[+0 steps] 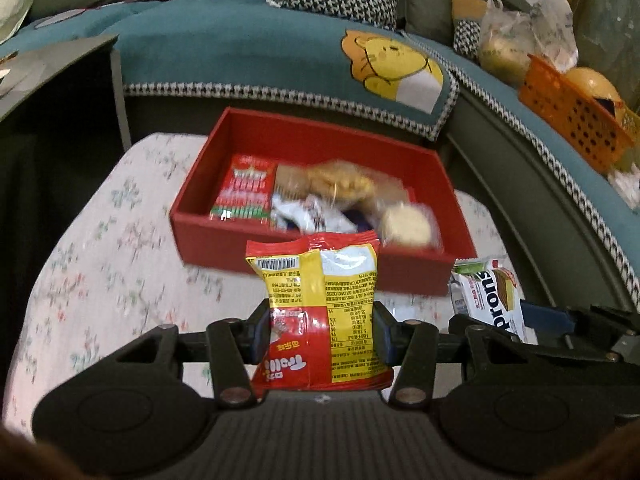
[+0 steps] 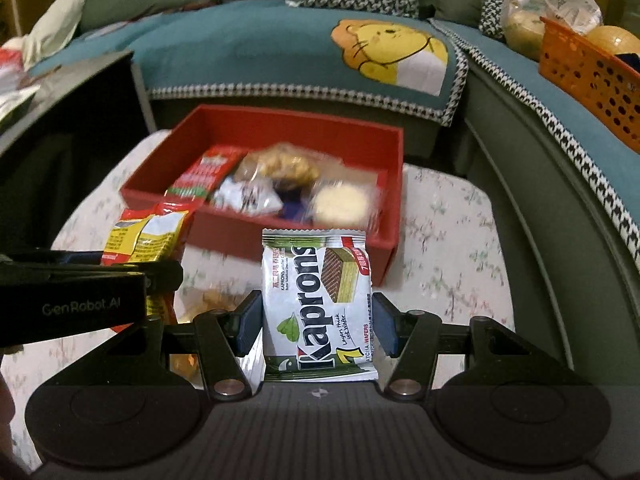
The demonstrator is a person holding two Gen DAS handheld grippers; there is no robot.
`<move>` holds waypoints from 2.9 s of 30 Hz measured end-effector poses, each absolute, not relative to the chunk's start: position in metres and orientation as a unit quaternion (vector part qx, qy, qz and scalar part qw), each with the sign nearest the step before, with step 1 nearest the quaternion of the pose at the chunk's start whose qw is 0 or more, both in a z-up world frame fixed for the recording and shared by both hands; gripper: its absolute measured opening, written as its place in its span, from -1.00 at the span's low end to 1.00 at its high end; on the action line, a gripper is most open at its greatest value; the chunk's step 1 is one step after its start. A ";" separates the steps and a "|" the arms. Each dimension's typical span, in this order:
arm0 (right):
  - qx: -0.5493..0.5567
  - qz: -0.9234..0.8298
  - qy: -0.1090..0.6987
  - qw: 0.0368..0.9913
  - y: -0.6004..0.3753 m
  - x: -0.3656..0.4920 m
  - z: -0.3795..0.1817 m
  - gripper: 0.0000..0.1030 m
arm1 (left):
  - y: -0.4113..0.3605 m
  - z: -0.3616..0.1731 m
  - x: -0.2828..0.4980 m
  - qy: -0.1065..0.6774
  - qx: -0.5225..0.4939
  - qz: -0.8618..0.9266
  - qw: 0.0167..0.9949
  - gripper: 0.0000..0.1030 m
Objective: Organize snacks
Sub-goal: 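Lift both held packets and carry them toward the red tray, then lower both packets into the red tray and open both tools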
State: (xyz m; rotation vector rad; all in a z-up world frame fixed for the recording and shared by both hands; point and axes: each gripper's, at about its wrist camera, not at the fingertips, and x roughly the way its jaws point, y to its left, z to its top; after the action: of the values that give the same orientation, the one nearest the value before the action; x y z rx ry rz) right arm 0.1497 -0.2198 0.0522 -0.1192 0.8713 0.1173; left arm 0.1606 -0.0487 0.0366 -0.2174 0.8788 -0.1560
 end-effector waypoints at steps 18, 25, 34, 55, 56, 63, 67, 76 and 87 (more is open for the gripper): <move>-0.028 0.043 0.403 0.914 -0.223 0.249 0.049 0.24 | -0.047 0.036 0.262 0.401 -0.108 -0.048 0.909 0.35; -0.021 0.044 0.406 0.913 -0.221 0.274 0.036 0.24 | -0.044 0.022 0.286 0.400 -0.105 -0.035 0.910 0.35; -0.044 0.037 0.413 0.909 -0.211 0.288 0.014 0.25 | -0.045 -0.001 0.302 0.422 -0.100 -0.017 0.901 0.35; -0.057 0.023 0.394 0.917 -0.217 0.290 0.015 0.49 | -0.044 -0.003 0.303 0.427 -0.104 -0.005 0.898 0.52; -0.055 0.024 0.394 0.917 -0.218 0.289 0.016 0.49 | -0.043 -0.002 0.303 0.426 -0.107 -0.005 0.899 0.54; -0.055 0.019 0.385 0.921 -0.220 0.284 0.026 0.49 | -0.041 0.010 0.293 0.417 -0.120 -0.017 0.901 0.61; -0.056 0.014 0.380 0.923 -0.221 0.274 0.035 0.50 | -0.042 0.018 0.282 0.413 -0.122 -0.027 0.902 0.63; -0.093 0.012 0.385 0.918 -0.218 0.234 0.050 0.50 | -0.038 0.025 0.246 0.419 -0.133 -0.046 0.897 0.64; -0.111 0.042 0.468 0.876 -0.206 0.178 0.012 0.53 | -0.029 0.023 0.205 0.439 -0.130 -0.054 0.888 0.66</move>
State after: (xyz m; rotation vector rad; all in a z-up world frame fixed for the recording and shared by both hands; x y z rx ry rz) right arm 0.1777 -0.2064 0.0125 -0.2308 0.9779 0.0869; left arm 0.2055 -0.0288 0.0232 -0.2711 0.9115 -0.1122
